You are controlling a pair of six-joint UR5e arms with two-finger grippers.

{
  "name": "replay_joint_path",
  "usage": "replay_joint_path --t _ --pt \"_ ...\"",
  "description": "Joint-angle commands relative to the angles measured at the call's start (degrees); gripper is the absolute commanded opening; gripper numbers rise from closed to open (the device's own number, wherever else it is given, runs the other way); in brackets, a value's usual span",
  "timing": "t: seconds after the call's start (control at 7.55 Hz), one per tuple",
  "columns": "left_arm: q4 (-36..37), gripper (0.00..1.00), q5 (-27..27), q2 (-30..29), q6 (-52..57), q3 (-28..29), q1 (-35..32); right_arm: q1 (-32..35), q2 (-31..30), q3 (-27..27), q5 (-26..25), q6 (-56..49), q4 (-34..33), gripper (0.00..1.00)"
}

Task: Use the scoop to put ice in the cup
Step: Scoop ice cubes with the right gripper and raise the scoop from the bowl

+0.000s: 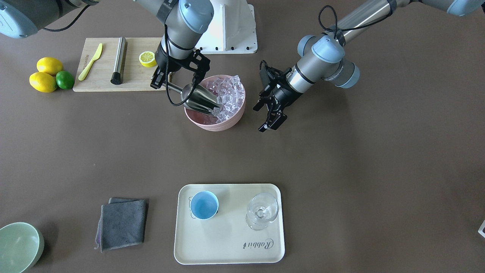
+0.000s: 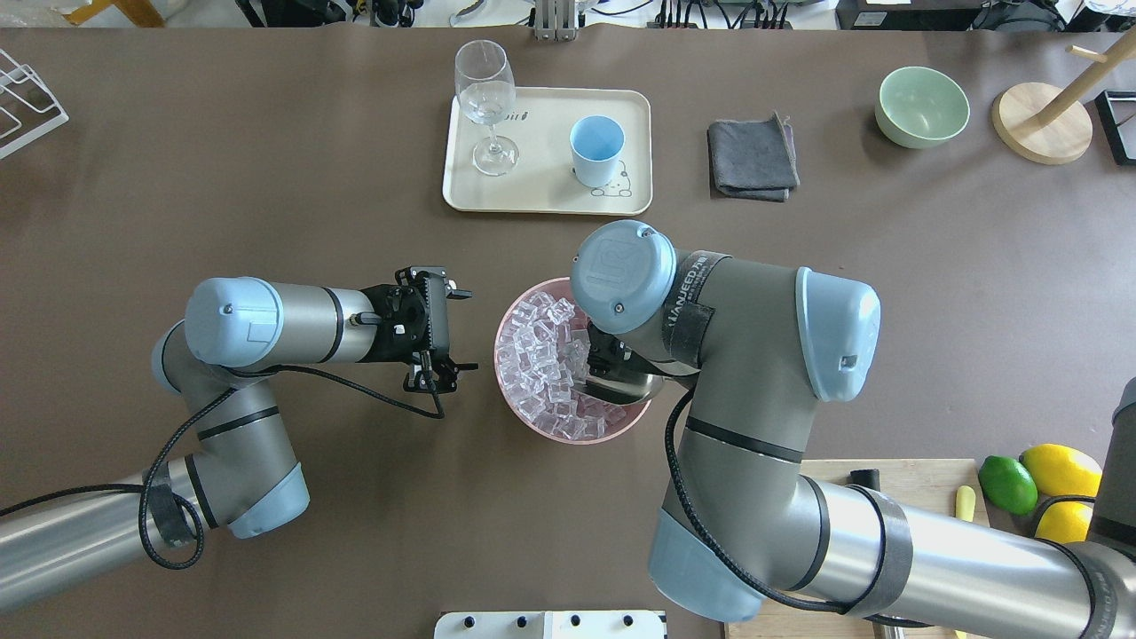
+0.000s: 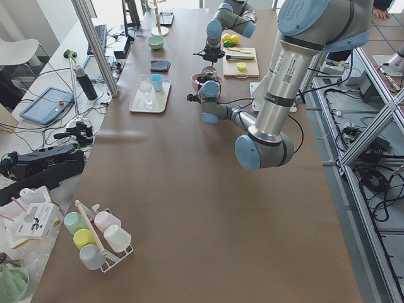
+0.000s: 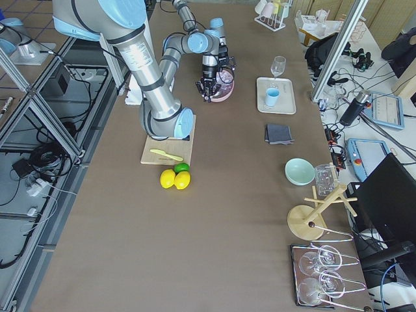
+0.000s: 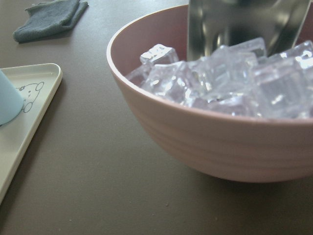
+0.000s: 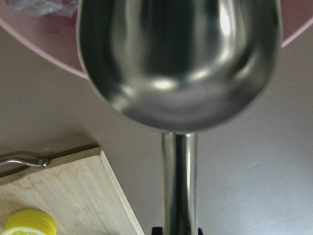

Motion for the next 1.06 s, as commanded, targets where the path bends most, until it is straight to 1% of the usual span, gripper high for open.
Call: replay_joint_path --t 0.0,0.53,0.66,0.8,0.93 --pt "-0.1 0.99 1.3 0.0 0.0 0.1 0.0 0.0 -3.3 0.3 2.3 0.0 8.4 0.00" --pt "-0.1 0.99 1.3 0.0 0.0 0.1 0.0 0.0 -4.8 0.1 3.4 -0.5 11.7 0.00" --pt "-0.1 0.99 1.3 0.0 0.0 0.1 0.0 0.0 -5.1 0.2 5.0 -0.8 12.0 0.00" --pt "-0.1 0.99 1.3 0.0 0.0 0.1 0.0 0.0 -5.1 0.2 8.2 -2.3 12.0 0.00" --pt "-0.1 0.99 1.3 0.0 0.0 0.0 0.0 0.2 -5.0 0.2 8.9 -3.0 12.0 0.00"
